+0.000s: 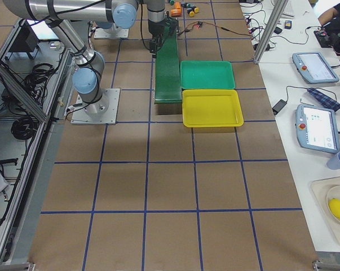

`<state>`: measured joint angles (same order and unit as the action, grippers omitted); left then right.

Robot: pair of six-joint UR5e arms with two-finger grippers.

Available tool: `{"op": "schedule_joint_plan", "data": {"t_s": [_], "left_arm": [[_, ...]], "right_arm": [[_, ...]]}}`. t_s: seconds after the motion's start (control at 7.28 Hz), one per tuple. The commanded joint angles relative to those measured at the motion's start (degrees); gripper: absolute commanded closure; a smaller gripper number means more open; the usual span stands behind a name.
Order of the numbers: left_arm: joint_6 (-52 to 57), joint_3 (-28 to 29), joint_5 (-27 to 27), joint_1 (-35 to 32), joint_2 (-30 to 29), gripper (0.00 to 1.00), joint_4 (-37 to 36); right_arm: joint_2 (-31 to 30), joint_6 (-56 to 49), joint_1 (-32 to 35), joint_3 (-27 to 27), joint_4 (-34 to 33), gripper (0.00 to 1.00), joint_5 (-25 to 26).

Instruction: Sort buttons by color to trays

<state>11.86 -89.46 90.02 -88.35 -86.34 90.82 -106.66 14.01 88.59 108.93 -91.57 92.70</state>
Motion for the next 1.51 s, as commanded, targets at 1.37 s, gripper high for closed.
{"op": "schedule_joint_plan", "data": {"t_s": [1.37], "left_arm": [[12.83,-27.86,0.33,33.33,-20.70,0.00,-40.60]], "right_arm": [[-0.48,-0.12,0.00,0.67,-0.01,0.00,-0.15]]}}
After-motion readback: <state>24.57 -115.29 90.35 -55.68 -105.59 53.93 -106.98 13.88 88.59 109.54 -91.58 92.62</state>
